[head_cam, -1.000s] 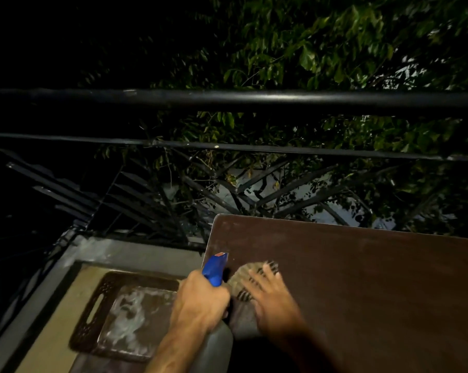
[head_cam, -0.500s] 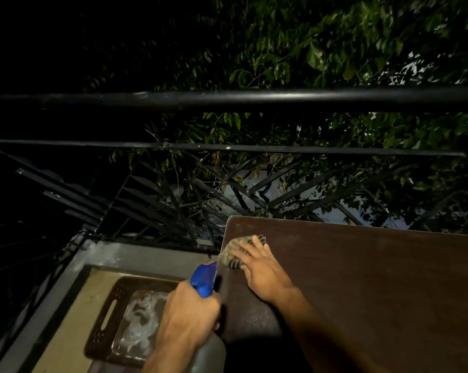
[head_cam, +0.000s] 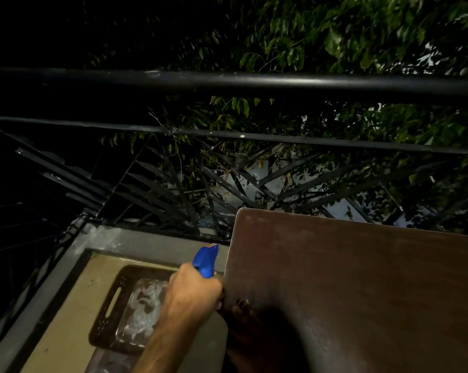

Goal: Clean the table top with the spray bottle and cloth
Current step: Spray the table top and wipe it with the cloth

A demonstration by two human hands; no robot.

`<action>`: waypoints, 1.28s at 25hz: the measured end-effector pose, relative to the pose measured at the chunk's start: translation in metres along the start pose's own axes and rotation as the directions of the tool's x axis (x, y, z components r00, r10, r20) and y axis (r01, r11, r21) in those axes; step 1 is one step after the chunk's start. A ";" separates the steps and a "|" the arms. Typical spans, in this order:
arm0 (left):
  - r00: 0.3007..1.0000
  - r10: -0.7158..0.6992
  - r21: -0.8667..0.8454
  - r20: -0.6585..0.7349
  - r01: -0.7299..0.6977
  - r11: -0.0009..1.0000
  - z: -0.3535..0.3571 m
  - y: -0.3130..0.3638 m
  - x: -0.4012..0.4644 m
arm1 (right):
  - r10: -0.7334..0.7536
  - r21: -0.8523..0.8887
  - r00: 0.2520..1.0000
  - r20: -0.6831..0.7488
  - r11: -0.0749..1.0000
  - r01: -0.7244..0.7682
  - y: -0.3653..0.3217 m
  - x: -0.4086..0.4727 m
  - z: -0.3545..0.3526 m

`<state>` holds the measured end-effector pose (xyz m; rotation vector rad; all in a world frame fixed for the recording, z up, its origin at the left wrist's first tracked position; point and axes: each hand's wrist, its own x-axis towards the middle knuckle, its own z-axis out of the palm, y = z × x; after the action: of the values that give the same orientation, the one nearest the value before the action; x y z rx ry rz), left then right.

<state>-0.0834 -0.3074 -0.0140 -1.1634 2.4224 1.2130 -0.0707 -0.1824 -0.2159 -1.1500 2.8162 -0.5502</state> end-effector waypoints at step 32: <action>0.995 0.089 0.003 0.049 -0.089 0.996 0.017 0.004 -0.031 | 0.367 0.124 0.929 -0.038 0.925 -0.361 0.106 0.031 -0.106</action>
<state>-0.0679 -0.2755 -0.0079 -1.0222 2.4638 1.2449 -0.1830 -0.1014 -0.1506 -0.5743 2.8979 -0.7097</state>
